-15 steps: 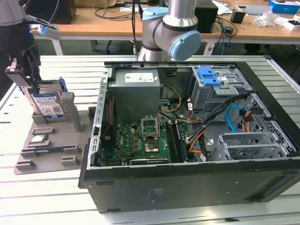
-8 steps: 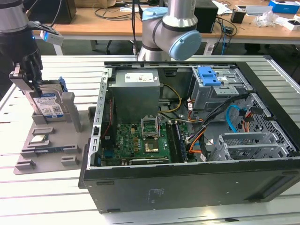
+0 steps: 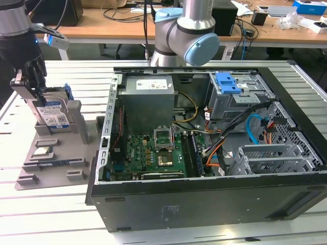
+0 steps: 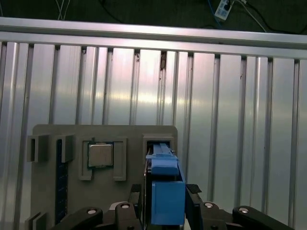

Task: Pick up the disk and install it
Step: 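Pick up the disk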

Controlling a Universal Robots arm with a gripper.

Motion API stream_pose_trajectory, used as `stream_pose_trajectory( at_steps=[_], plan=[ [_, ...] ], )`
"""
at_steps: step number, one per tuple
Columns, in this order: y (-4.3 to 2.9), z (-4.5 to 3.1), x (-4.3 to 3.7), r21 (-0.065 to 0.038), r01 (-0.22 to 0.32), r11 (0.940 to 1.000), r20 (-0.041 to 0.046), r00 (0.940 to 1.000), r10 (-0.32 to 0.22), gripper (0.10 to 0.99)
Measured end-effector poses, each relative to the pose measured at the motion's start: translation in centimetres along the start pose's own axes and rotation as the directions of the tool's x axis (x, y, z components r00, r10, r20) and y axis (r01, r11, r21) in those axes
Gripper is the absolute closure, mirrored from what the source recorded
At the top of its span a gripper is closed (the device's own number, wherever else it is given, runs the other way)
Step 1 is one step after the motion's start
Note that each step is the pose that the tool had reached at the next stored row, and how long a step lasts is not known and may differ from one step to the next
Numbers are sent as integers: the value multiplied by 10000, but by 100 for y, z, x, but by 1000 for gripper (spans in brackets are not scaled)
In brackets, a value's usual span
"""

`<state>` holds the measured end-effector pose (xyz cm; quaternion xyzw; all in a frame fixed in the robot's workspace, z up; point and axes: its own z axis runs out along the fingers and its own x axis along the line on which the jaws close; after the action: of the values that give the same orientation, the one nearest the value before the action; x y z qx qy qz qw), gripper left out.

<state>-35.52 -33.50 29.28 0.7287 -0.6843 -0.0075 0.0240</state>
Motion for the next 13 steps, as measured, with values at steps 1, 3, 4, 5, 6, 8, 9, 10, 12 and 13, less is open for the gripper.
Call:
stream_pose_trajectory(
  at_steps=[1,3,4,5,6,8,9,10,12,13],
  plan=[
    [0,0,0,0,1,10000,-1,10000,-1,604],
    [0,0,0,0,0,10000,-5,10000,0,620],
    [0,0,0,-1,0,10000,-6,10000,0,620],
    [0,0,0,0,0,10000,-10,10000,0,620],
    [0,0,0,-1,-1,10000,-9,10000,1,722],
    [0,0,0,-1,-1,10000,-15,10000,1,722],
    [0,0,0,-1,-1,10000,-17,10000,1,722],
    [0,0,0,-1,-1,10000,-19,10000,1,722],
    [0,0,0,-1,-1,10000,-22,10000,1,722],
    [0,0,0,-1,-1,10000,-24,10000,1,722]
  ],
)
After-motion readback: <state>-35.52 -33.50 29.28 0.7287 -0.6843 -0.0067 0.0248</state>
